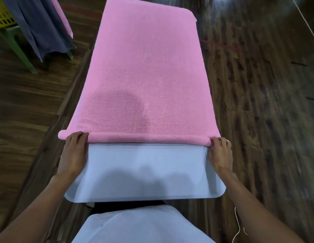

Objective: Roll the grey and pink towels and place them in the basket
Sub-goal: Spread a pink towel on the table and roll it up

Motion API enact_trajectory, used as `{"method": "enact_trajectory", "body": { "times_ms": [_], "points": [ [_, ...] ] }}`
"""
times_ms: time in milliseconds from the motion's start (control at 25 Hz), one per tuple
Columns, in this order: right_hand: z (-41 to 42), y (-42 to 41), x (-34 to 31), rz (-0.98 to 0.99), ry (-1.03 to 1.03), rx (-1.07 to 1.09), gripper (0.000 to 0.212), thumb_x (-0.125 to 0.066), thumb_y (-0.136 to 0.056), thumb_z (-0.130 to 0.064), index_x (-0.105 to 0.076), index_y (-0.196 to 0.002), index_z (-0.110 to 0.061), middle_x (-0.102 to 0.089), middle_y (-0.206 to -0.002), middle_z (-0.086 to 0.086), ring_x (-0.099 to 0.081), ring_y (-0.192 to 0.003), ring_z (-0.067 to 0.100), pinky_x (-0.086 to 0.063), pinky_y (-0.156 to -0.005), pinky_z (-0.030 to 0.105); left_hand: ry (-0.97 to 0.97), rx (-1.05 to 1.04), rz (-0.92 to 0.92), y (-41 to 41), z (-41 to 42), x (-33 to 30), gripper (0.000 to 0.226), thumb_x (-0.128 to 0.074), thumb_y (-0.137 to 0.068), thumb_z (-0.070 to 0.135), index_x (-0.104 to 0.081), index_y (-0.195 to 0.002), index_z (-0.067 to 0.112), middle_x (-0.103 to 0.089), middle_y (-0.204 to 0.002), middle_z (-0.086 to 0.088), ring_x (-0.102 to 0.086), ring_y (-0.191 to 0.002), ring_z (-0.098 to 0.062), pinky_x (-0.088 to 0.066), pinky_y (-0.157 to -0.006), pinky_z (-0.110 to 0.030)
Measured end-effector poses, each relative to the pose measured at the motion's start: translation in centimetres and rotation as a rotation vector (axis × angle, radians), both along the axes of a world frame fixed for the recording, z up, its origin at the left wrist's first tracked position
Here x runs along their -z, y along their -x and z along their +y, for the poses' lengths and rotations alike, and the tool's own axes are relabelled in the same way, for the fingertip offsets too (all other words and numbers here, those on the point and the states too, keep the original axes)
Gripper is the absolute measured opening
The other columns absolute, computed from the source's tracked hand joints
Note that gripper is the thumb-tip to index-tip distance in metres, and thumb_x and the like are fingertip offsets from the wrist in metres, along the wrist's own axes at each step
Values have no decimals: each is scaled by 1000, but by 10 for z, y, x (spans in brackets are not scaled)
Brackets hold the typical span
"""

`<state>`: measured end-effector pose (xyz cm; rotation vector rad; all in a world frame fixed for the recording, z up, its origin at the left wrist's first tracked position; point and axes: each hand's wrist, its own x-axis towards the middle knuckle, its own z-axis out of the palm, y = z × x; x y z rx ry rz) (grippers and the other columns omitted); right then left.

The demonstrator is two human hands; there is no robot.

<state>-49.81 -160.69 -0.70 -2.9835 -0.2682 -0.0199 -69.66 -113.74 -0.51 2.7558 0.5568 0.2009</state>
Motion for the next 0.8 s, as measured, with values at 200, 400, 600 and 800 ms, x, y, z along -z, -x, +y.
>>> {"method": "enact_trajectory", "body": {
  "times_ms": [200, 400, 600, 800],
  "points": [
    [7, -12, -5, 72, -42, 49, 31, -57, -89, 1, -62, -118, -8, -61, -118, 13, -48, -111, 36, -51, -82, 48, 40, 9, 31, -14, 10, -5, 35, -59, -83, -6, -58, -117, -1, -55, -118, -22, -49, -108, -42, -47, -84, -59],
    [-10, 5, -10, 129, -33, -47, 31, -56, -93, -3, -62, -123, -8, -64, -121, 12, -53, -110, 31, -52, -92, 47, 56, 115, 123, -1, 24, -15, 37, -59, -76, -12, -65, -111, -1, -63, -108, -20, -56, -97, -41, -49, -80, -54],
    [-16, -16, -22, 259, -198, -41, 32, -54, -90, 5, -64, -119, -5, -65, -117, 16, -60, -106, 34, -49, -97, 42, 178, 118, 153, -12, 46, -15, 33, -64, -79, -9, -66, -111, 0, -68, -103, -19, -64, -92, -39, -48, -82, -42],
    [11, -17, -22, 13, -107, 142, 16, -62, -88, 2, -70, -98, -7, -58, -108, 16, -48, -103, 39, -41, -80, 39, -63, 4, 19, -26, 32, -16, 13, -65, -84, 0, -69, -97, 2, -56, -99, -21, -48, -88, -40, -44, -73, -50]
  ]
}}
